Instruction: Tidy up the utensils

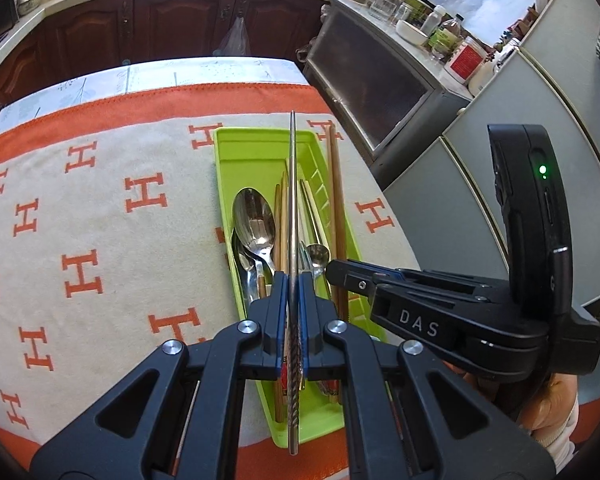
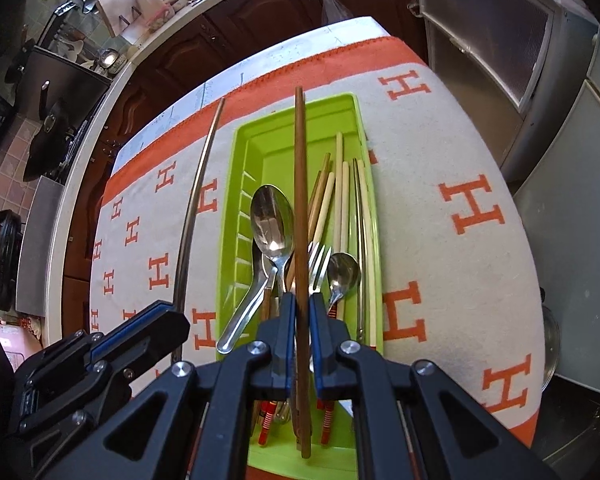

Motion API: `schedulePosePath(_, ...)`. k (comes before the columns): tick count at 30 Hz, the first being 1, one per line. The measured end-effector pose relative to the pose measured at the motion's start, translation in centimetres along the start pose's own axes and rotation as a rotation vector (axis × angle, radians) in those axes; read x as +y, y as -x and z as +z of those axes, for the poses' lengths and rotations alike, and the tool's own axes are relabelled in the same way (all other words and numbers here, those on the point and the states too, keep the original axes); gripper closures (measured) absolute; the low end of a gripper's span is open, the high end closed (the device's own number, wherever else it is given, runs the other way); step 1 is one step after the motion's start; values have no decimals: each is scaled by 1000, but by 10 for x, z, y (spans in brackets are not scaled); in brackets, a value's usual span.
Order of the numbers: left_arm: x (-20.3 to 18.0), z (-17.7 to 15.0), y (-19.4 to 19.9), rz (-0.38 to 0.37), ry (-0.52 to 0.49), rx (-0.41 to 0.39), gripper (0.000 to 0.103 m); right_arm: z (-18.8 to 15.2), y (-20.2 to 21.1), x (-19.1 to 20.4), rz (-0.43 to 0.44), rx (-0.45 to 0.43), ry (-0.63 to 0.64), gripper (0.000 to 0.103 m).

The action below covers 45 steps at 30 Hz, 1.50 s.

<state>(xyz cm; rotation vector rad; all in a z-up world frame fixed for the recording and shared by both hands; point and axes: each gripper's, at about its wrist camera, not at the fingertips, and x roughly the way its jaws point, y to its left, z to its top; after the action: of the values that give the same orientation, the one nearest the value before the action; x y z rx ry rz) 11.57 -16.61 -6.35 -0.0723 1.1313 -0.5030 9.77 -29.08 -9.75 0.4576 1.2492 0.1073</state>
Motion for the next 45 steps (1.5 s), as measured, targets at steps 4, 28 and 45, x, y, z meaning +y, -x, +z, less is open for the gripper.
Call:
schedulePosePath(4,4,3,-6,1,15,4,100,3,-8,-8,23,21,-46,76)
schedulePosePath(28,-18,-4,-27,42,-51,66,91,-18,19,-40,-38,-122,-124,76)
schedulePosePath(45,11,-49,19,165,-22,9,29,-50,17,-26,-53,-111,-93,74)
